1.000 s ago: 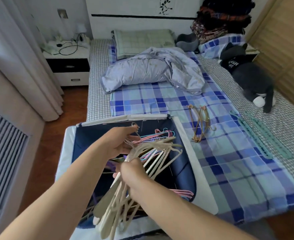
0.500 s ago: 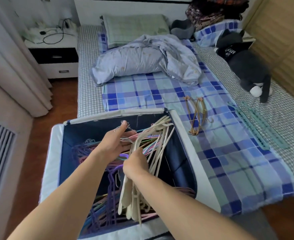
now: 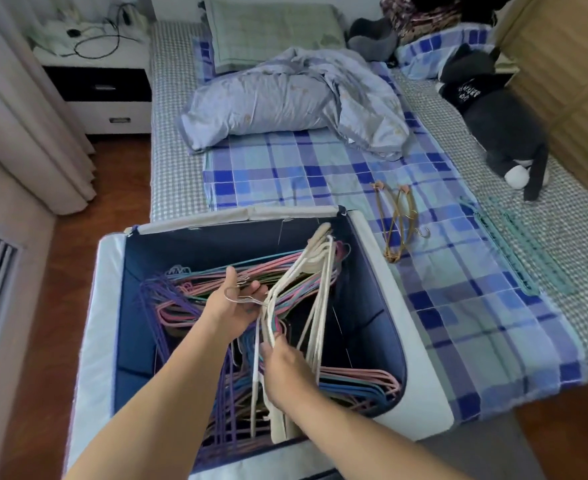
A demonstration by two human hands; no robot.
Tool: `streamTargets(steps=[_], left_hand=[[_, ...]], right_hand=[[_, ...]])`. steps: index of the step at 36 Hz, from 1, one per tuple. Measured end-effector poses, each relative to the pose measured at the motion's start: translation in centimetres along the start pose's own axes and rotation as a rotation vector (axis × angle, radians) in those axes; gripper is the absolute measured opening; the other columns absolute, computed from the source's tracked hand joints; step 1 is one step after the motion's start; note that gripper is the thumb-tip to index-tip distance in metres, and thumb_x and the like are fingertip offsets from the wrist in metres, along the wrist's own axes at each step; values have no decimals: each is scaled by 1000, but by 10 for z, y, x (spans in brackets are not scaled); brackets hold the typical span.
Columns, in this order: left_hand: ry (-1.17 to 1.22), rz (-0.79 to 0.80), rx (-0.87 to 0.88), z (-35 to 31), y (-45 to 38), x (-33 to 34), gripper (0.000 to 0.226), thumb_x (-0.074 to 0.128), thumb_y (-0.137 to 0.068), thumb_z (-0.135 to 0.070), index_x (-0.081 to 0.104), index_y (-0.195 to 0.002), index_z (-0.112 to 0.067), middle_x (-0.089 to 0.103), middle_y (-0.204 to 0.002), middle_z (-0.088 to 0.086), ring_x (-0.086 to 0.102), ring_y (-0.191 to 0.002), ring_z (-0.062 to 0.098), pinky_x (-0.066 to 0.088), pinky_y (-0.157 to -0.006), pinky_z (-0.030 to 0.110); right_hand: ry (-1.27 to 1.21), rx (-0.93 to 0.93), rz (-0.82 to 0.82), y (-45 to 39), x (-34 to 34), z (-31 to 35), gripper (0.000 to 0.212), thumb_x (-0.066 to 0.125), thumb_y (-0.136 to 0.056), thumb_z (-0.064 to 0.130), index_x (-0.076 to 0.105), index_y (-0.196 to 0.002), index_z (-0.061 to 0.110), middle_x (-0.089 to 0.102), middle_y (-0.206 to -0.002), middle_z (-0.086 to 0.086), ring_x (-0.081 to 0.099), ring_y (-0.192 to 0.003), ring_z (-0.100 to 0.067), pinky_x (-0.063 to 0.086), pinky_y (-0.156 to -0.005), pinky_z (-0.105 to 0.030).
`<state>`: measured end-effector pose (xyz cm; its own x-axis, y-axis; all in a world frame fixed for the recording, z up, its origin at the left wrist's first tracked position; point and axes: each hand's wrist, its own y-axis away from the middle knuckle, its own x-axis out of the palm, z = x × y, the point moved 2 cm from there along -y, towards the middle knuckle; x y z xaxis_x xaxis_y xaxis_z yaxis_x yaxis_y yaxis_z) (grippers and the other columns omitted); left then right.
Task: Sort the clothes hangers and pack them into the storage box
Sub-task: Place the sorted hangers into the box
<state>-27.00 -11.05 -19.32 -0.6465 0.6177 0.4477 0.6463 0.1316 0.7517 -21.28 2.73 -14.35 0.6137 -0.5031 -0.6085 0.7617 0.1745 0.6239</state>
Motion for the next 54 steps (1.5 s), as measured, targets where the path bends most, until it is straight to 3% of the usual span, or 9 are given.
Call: streamTargets(steps=[6, 12, 14, 21, 30, 35, 41, 47, 54], left_hand=[[32, 53, -115, 1, 3, -5, 67, 42, -95, -71, 52, -67, -11, 69, -92, 18, 66, -116, 38, 42, -108, 50], [-317, 27, -103, 8, 11, -7, 38, 67, -93, -47, 62, -106, -13, 69, -125, 17, 67, -112, 36, 56, -90, 58], [-291, 17, -63, 9, 12, -3, 34, 60, -101, -36, 57, -124, -12, 69, -120, 18, 67, -98, 37, 56, -84, 63], [-46, 106, 44, 7, 14, 26, 24, 49, -106, -34, 55, -108, -11, 68, -102, 13, 66, -83, 34, 57, -70, 49], [-181, 18, -286, 83, 34, 25, 39, 49, -106, -39, 51, -129, -8, 60, -135, 20, 57, -125, 40, 40, -109, 51], [-149, 44, -226, 82, 31, 32, 49, 42, -109, -32, 32, -155, -15, 53, -142, 21, 58, -122, 37, 46, -99, 47], [-594, -153, -230, 76, 32, 36, 53, 47, -106, -42, 47, -142, -3, 70, -110, 18, 73, -93, 35, 61, -86, 44], [-1011, -246, -217, 51, 69, 30, 53, 47, -102, -45, 64, -103, 5, 75, -73, 16, 72, -55, 28, 60, -55, 33], [-984, -314, 146, 31, 107, 43, 25, 53, -94, -12, 72, -87, 4, 69, -61, 14, 50, -36, 12, 36, -40, 21]], right_hand=[[-41, 164, 43, -7, 4, 2, 35, 37, -103, 19, 43, -134, 5, 57, -133, -18, 56, -120, -37, 45, -95, -42], [-47, 194, 161, -9, 9, -4, 57, 55, -95, 40, 38, -143, 16, 58, -138, -8, 56, -124, -31, 45, -102, -36], [-81, 192, 129, -8, 11, -4, 61, 64, -89, 39, 41, -142, 19, 59, -136, -5, 58, -122, -29, 46, -101, -34], [200, 141, -182, -10, -33, 3, 32, 59, -91, 15, 48, -122, 16, 63, -122, -9, 63, -112, -33, 51, -89, -38], [400, 278, -146, -10, -63, -74, 39, 58, -91, 15, 52, -129, 14, 57, -132, -9, 57, -118, -31, 50, -93, -39], [359, 107, -211, -18, -77, -70, 65, 63, -90, 18, 32, -147, 19, 43, -145, -8, 47, -129, -30, 45, -100, -40], [501, 8, 21, -19, -72, -84, 44, 44, -104, 26, 29, -145, 18, 46, -142, -12, 45, -128, -33, 42, -97, -46], [449, -3, 130, -17, -83, -77, 75, 51, -100, 39, 7, -158, 20, 33, -154, -15, 38, -137, -35, 37, -110, -45], [-75, -241, -16, 3, -174, -62, 43, 55, -99, 22, 49, -142, 20, 54, -138, 2, 55, -122, -13, 43, -100, -26]])
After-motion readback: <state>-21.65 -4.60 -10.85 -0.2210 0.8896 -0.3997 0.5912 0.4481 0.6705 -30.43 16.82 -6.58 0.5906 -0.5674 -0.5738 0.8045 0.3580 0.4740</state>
